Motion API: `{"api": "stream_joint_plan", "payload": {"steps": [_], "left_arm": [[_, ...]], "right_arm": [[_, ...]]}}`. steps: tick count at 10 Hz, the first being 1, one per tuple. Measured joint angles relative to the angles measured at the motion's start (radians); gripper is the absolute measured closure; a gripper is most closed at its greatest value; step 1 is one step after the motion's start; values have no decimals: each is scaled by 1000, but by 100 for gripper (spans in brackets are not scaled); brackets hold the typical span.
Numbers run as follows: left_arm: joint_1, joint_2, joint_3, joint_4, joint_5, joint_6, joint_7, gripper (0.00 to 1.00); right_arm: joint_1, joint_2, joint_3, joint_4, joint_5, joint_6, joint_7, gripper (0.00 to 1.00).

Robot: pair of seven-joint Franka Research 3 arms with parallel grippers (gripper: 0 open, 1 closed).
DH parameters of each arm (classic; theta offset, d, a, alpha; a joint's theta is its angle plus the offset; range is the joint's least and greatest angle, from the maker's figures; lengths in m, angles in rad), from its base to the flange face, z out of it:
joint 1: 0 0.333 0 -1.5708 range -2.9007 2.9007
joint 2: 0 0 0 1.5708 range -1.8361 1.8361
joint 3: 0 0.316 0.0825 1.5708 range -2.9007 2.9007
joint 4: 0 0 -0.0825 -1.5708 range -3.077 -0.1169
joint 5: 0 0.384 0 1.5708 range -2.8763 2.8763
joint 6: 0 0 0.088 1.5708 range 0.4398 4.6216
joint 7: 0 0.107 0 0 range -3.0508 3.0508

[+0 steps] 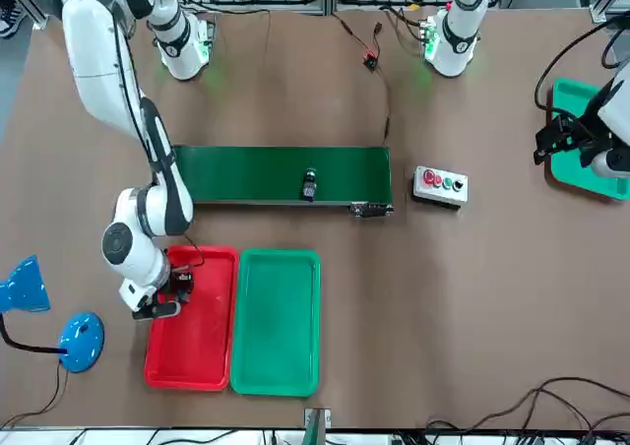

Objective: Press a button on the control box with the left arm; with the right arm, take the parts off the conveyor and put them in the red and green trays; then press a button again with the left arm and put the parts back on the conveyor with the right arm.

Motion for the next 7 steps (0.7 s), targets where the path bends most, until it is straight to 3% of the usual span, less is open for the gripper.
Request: {"api": "stream_joint_plan", "payload": {"steps": [1, 2, 4, 7], "left_arm": [[0, 0, 0, 0, 0, 0, 0, 0], [0, 0, 0, 0, 0, 0, 0, 0], [0, 1, 0, 0, 0, 0, 0, 0], [0, 4, 0, 0, 0, 0, 0, 0]], "right_arm": [[1, 0, 0, 1, 0, 2, 0, 9], [1, 0, 0, 6, 0, -2, 0, 1], [7, -19, 1, 46, 0, -110, -1, 1], [17, -162, 30, 115, 29, -420, 24, 1]]}}
